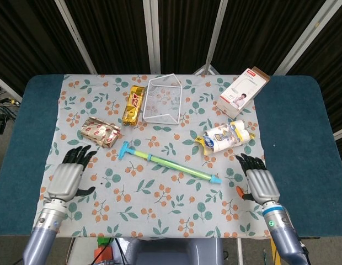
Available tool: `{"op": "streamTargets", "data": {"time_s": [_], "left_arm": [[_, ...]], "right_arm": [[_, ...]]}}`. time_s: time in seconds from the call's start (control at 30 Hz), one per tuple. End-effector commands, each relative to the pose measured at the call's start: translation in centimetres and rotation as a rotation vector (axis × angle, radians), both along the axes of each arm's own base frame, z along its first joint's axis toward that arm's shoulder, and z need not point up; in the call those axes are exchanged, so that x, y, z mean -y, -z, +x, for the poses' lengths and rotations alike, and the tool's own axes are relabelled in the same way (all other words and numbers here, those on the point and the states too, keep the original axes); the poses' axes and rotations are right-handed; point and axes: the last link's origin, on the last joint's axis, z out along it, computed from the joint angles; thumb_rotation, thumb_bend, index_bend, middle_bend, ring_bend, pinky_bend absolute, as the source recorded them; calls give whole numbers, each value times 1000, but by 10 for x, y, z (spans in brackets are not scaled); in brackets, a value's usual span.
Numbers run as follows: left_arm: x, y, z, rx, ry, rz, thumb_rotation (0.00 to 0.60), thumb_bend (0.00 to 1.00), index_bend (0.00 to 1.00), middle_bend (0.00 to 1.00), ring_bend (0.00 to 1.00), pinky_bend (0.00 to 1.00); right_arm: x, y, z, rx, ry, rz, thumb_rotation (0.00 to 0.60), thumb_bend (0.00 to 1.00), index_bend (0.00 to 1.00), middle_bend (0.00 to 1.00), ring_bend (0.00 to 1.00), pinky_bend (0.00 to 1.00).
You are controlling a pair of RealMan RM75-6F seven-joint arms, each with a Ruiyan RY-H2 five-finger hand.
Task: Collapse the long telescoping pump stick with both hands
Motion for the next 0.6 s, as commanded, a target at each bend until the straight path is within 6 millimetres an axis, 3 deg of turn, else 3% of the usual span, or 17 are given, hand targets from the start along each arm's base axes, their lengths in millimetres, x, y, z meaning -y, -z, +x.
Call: {"op": "streamTargets", "data": {"time_s": [0.03,0.33,0.47,0.6], "left_arm": [[32,-36,-38,-17,2,28,600,162,106,21,0,41],[97,-75,-90,-47,46,95,600,112,1,0,0,0],[117,-83,-101,-55,45,139,600,108,0,0,0,0],[128,-90,-115,-43,14,203,600,109,0,0,0,0]], "right_arm": [[-19,-28,-25,4,12,-47,600,388,0,0,0,0],[-78,-67,-72,-8,4,-112,600,387,0,0,0,0],[-104,-79,-85,-12,-11,-164,600,387,0,0,0,0],[-117,-94,-94,-26,-60,-284,600,387,0,0,0,0]]}}
